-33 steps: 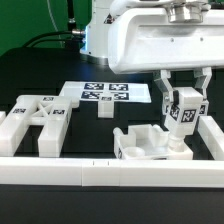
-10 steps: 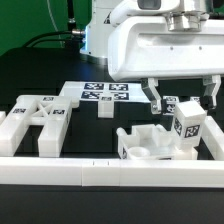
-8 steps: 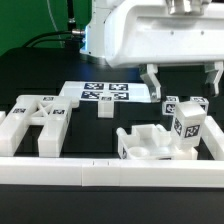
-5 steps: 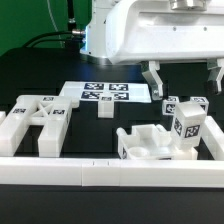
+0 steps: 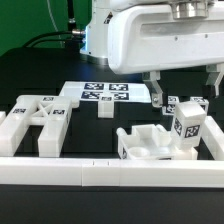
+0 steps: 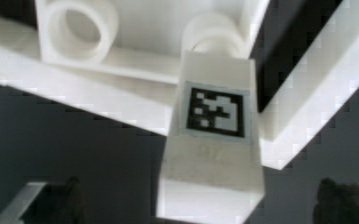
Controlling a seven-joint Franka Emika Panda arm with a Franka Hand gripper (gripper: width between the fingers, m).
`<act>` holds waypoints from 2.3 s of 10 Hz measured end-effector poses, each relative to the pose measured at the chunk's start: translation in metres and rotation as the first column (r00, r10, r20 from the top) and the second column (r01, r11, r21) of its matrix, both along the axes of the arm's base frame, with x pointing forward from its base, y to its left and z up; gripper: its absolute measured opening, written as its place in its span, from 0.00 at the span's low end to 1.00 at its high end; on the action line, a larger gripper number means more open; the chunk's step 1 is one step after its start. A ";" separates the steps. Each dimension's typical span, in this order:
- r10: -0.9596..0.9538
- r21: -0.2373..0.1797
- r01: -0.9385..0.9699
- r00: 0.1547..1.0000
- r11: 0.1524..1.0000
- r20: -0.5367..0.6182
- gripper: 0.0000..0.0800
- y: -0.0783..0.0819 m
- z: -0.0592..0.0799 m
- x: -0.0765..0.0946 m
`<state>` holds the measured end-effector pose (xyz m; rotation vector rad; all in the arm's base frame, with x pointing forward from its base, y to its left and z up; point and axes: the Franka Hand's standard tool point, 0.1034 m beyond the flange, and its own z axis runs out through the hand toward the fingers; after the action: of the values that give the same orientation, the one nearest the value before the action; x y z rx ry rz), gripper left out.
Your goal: Assemble chair
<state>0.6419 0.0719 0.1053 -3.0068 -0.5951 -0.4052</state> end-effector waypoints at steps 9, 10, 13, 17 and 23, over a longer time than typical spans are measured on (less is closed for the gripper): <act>0.032 -0.013 -0.039 0.926 0.999 -0.375 0.81 0.003 -0.014 -0.009; 0.029 -0.012 -0.036 0.928 0.999 -0.372 0.81 0.002 -0.016 -0.004; 0.028 -0.011 -0.035 0.929 0.999 -0.368 0.80 0.005 -0.016 -0.002; 0.071 -0.005 -0.078 0.931 0.997 -0.359 0.36 0.000 -0.017 0.000; -0.207 -0.019 0.214 0.914 0.977 -0.350 0.36 0.002 -0.018 -0.012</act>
Offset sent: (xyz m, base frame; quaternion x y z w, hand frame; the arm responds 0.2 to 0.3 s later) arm 0.0013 -0.0104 -0.0034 0.0007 -0.1244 -0.0090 0.9922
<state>0.6301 0.0743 0.0873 -3.0215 -0.2367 0.1214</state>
